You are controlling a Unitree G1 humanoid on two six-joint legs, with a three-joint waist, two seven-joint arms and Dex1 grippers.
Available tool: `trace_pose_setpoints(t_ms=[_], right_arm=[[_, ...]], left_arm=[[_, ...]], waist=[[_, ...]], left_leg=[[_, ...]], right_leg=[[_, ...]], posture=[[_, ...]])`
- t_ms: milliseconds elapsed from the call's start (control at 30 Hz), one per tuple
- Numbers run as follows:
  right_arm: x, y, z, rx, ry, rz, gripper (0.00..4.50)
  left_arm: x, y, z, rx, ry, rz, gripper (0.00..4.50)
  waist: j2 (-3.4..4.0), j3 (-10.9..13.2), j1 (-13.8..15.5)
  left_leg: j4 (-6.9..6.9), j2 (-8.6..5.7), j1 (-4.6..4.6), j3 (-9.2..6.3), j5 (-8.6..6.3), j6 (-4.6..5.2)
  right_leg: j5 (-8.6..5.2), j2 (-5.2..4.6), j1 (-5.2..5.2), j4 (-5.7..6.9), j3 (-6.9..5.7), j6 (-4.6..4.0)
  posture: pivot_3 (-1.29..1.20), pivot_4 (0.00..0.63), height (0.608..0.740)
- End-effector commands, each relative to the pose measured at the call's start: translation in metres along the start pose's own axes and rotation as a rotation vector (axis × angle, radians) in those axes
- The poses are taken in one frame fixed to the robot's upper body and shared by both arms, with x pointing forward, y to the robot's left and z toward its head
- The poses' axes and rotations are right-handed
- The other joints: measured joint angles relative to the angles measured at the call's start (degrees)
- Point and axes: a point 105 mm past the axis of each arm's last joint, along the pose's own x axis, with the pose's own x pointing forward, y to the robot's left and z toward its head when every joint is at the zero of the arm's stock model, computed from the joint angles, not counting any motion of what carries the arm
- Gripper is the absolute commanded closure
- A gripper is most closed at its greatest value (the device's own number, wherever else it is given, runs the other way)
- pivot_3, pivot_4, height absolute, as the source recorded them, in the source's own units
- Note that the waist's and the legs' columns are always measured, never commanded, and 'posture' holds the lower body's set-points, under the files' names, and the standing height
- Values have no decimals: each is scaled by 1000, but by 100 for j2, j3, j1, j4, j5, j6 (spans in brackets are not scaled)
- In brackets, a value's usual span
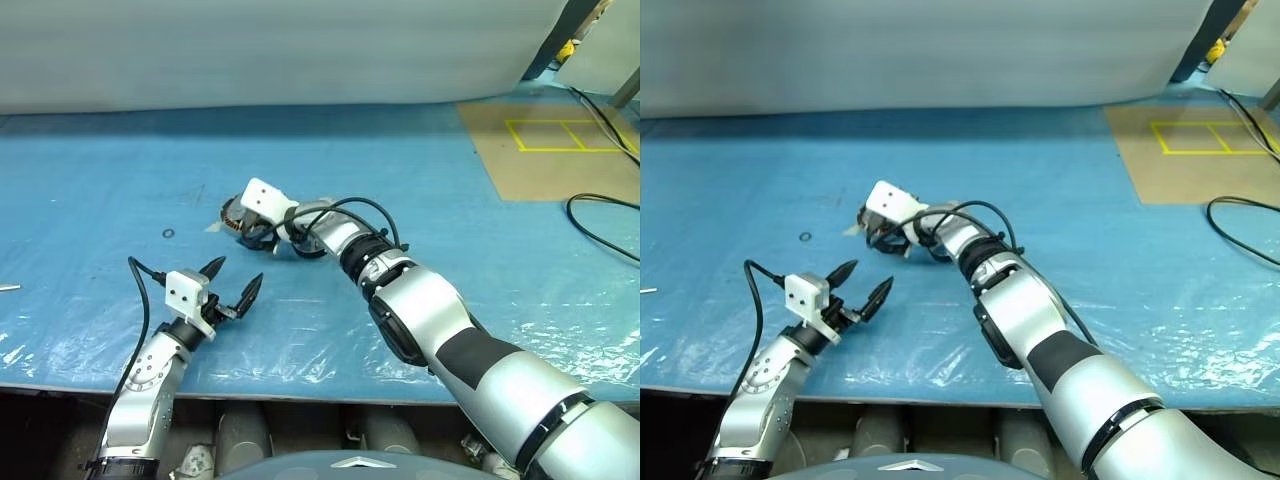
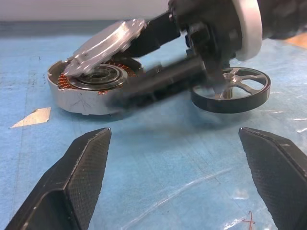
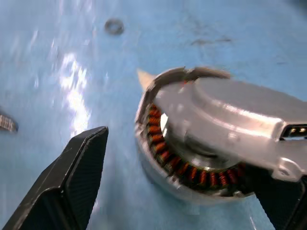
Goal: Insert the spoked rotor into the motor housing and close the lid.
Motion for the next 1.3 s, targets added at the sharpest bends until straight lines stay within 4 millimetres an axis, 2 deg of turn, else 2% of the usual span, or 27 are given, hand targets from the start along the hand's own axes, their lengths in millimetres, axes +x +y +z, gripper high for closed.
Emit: trace_pose_setpoints(t_ms=[33,133,233,400,500,600,700,900,1033,1300], right_arm=[[14,7,96,216,-346,-159,19],[0,-23,107,461,-460,-321,19],[-2,-29,104,548,-467,-334,19],[4,-18,95,481,-427,-278,19],[6,3,104,436,-477,-59,19],[8,18,105,293,-440,40,19],[15,32,92,107,-319,85,19],[27,37,58,-163,-117,-20,19],[30,54,39,-148,-46,90,19],[33,64,19,-167,27,126,19]], left_arm=[[0,-1,6,16,-26,-6,0],[-1,-1,5,15,-19,-4,0],[-1,-2,4,14,-13,-5,0],[0,-2,3,14,-8,-11,0],[1,-2,3,14,-6,-14,0],[1,-2,3,12,-4,-18,0],[1,-3,3,11,-4,-23,0],[-4,-2,7,17,-11,-10,0],[-12,1,13,20,-29,20,0],[-24,-1,13,19,-27,65,0]], waist=[[0,0,19],[0,0,30],[0,0,20],[0,0,7],[0,0,-2],[0,0,1],[0,0,3],[0,0,9],[0,0,-3],[1,1,0]], left_leg=[[0,0,-1,0,0,0],[-1,-1,2,2,2,-3],[-3,-3,3,3,2,-4],[-6,-4,-3,3,3,-6],[-6,-5,-4,3,2,-5],[-6,-2,-4,3,1,-3],[-5,-1,-4,3,0,-1],[-5,-2,-4,2,3,-6],[-7,-2,-5,3,3,-7],[-7,0,-3,3,2,-5]], right_leg=[[0,0,0,1,0,0],[0,0,0,1,0,0],[0,0,-1,-1,2,0],[0,0,-4,-3,1,1],[0,0,-3,-4,1,1],[0,0,-3,-4,0,1],[0,0,-3,-4,-1,0],[-1,-1,-3,-5,-2,0],[-1,-1,-3,-8,-1,0],[-1,-1,-3,-6,-1,0]], posture=[[0,150,740],[0,150,740],[0,150,740],[0,150,740],[0,150,740],[0,150,740],[0,150,740],[0,150,740],[0,150,740],[0,150,740]])
